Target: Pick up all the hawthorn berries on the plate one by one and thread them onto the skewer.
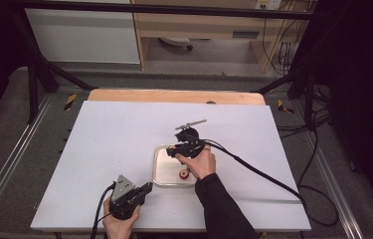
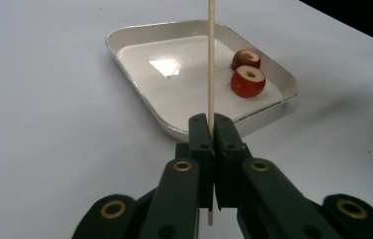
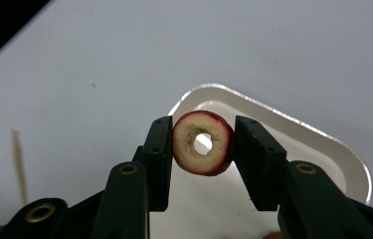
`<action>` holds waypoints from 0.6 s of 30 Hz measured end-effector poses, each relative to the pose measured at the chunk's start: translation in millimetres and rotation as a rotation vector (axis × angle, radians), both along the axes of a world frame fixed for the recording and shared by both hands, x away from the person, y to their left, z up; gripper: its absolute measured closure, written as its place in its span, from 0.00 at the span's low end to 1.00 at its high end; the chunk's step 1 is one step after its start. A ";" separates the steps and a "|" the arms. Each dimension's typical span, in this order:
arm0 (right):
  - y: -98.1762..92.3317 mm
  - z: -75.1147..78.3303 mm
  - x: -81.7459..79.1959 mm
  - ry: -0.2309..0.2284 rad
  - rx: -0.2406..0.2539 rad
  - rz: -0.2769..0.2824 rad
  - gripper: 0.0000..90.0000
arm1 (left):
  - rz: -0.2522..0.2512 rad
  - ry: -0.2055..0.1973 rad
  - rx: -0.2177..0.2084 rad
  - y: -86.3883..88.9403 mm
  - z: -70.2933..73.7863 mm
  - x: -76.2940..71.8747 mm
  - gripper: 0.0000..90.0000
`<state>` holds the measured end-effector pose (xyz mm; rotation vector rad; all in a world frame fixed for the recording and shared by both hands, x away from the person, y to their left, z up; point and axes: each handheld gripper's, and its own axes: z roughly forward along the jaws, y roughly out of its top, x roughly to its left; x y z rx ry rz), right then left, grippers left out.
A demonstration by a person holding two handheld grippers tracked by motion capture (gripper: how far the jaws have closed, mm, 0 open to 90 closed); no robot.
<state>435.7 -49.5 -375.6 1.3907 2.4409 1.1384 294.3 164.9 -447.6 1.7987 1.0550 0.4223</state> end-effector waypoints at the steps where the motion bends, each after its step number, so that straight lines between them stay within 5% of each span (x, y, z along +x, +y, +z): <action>1: -5.6 2.6 -2.0 -0.022 0.039 -0.006 0.68 | -0.005 -0.003 -0.006 -3.5 0.5 0.3 0.98; 4: -15.8 6.4 -5.6 -0.048 0.108 -0.020 0.68 | -0.011 -0.006 -0.010 -8.4 1.7 1.2 0.98; 6: -34.5 10.2 -11.4 -0.096 0.229 -0.047 0.68 | -0.028 -0.004 -0.022 -19.0 3.3 3.6 0.98; 15: -68.0 14.4 -27.0 -0.199 0.489 -0.107 0.68 | -0.064 0.006 -0.014 -45.7 9.6 8.3 0.98; 18: -71.4 13.2 -30.5 -0.226 0.525 -0.107 0.68 | -0.072 0.016 -0.029 -51.6 12.2 8.7 0.98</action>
